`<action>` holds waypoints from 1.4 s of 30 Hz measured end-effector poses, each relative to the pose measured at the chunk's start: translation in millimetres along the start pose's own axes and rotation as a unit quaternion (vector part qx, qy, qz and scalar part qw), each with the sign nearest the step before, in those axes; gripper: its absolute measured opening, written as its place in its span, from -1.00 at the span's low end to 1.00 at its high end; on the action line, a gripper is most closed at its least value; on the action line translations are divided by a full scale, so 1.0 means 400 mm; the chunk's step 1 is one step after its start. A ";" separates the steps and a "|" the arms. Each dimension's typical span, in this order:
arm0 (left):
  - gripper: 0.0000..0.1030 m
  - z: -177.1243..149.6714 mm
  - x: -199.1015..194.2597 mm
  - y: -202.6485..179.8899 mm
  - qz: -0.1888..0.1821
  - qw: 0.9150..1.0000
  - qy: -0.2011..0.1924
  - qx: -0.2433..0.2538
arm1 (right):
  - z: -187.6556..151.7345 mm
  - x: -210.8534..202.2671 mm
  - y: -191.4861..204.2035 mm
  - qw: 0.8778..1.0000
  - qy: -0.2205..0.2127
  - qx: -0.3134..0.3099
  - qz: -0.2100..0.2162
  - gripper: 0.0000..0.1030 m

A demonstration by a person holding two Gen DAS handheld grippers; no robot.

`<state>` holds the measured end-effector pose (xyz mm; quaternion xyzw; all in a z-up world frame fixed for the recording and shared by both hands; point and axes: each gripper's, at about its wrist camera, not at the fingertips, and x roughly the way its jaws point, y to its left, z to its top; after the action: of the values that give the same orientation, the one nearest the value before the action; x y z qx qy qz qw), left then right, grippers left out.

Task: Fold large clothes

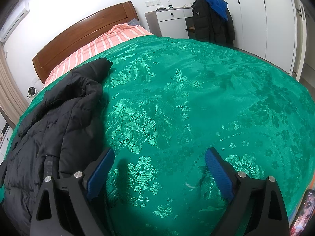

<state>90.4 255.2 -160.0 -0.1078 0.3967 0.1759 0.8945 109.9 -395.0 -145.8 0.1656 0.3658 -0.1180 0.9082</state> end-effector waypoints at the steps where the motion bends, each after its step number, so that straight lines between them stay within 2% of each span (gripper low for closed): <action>1: 1.00 0.000 0.000 0.000 0.000 1.000 0.000 0.000 | 0.000 0.000 0.000 1.000 0.000 0.000 0.000 0.81; 37: 1.00 0.001 0.000 0.000 0.000 1.000 0.001 0.000 | -0.001 -0.002 0.000 1.000 0.000 0.000 0.000 0.83; 42: 1.00 0.018 0.001 0.007 -0.008 1.000 0.024 -0.001 | -0.001 -0.003 -0.001 1.000 0.000 0.001 0.000 0.83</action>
<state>94.4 260.1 -155.7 -0.1160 0.4170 0.1669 0.8859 108.6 -395.0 -145.2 0.1660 0.3660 -0.1183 0.9080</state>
